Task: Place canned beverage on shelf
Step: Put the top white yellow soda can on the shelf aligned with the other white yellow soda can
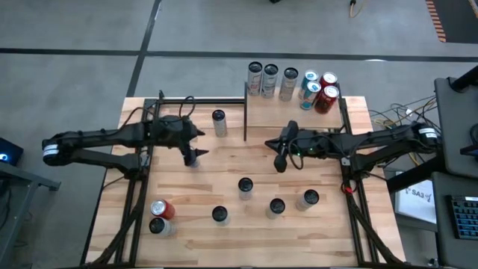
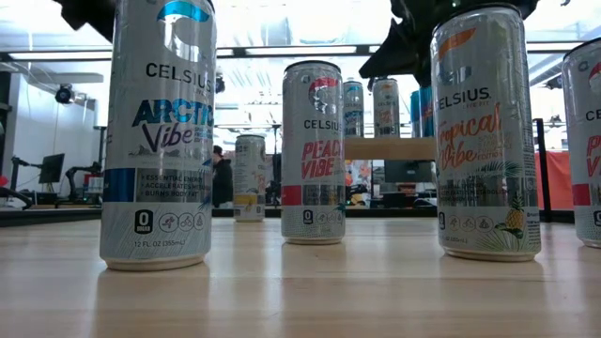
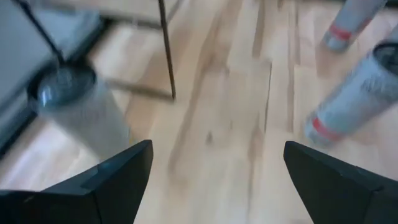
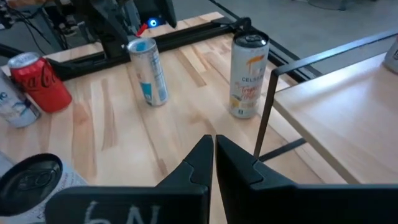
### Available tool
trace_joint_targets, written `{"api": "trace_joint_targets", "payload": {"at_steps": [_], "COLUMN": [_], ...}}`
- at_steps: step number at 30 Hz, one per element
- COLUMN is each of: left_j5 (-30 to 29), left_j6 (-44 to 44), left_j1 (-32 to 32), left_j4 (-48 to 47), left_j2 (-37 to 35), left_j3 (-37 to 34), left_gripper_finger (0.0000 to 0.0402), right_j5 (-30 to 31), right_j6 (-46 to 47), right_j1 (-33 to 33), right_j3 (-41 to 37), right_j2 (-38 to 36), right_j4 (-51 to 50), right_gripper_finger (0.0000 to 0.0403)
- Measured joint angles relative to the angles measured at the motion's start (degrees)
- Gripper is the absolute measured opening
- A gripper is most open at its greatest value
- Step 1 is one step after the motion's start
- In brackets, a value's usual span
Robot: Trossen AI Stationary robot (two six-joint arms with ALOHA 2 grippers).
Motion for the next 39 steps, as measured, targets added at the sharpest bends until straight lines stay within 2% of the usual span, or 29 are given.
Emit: {"api": "trace_joint_targets", "payload": {"at_steps": [5, 8, 15, 18, 23, 28, 34, 39], "left_j5": [-0.1, -0.2, -5.1, -5.5, -5.5, -5.4, -0.9, 2.2], "left_j6": [-2.8, -2.7, 1.8, 4.6, 11.0, 16.9, 18.4, 18.0], "left_j1": [-1.2, -1.6, -1.5, -1.3, 1.0, 6.7, 14.3, 17.7], "left_j4": [-12.7, -14.3, -6.0, -2.4, 4.3, 9.1, 11.4, 12.8], "left_j2": [0.2, 0.2, 0.6, 1.9, 6.8, 13.1, 19.1, 21.7], "left_j3": [6.8, 9.5, 10.6, 10.6, 10.6, 10.6, 10.5, 10.5], "left_gripper_finger": [0.0346, 0.0346, 0.0346, 0.0346, 0.0346, 0.0346, 0.0346, 0.0346], "right_j5": [0.0, 0.0, 0.0, 0.0, 0.0, 0.0, 0.0, 0.0], "right_j6": [0.7, 0.7, 0.6, 0.6, 0.5, 0.5, 0.3, -0.6], "right_j1": [0.0, 0.0, 0.0, 0.0, 0.0, 0.0, 0.0, 0.0], "right_j3": [0.0, 0.0, 0.0, 0.0, 0.0, 0.0, 0.0, 0.0], "right_j2": [1.6, 2.3, 2.4, 2.4, 2.4, 2.4, 2.4, 2.4], "right_j4": [0.6, 1.3, 1.7, 1.7, 1.9, 1.7, 1.7, 1.7], "right_gripper_finger": [0.0009, 0.0009, 0.0009, 0.0009, 0.0009, 0.0009, 0.0009, 0.0009]}}
